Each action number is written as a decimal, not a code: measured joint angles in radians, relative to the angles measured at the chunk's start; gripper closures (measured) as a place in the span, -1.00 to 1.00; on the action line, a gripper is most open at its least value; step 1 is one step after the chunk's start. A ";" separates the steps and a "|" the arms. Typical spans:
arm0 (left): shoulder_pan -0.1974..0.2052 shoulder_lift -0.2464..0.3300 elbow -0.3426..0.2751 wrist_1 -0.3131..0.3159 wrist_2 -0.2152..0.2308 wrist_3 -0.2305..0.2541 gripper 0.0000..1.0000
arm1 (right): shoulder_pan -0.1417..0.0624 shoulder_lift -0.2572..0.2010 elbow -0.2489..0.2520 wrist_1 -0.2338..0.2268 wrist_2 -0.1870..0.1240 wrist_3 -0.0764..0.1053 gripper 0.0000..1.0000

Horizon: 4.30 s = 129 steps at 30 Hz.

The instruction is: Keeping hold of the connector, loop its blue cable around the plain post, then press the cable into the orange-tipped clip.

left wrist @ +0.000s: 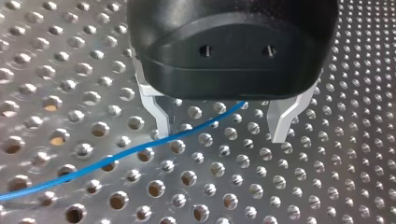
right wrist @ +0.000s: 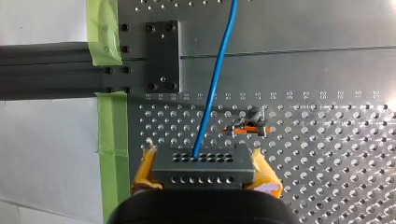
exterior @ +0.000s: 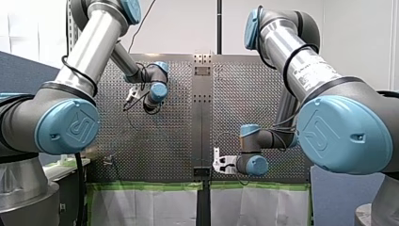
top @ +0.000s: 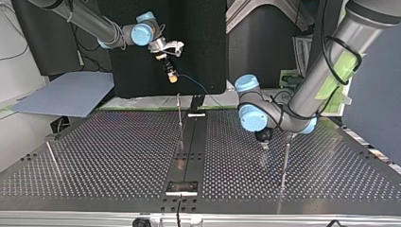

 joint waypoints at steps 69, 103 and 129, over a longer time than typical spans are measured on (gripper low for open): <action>-0.204 -0.320 0.018 0.005 0.068 -0.038 -0.97 | 0.016 -0.001 0.000 0.008 -0.001 -0.002 0.79; -0.279 -0.428 0.079 -0.082 0.295 -0.210 -0.97 | 0.009 0.000 0.000 0.007 0.003 -0.005 0.79; -0.226 -0.429 0.026 0.084 0.535 -0.418 -0.97 | -0.025 0.000 0.000 -0.008 0.026 -0.023 0.79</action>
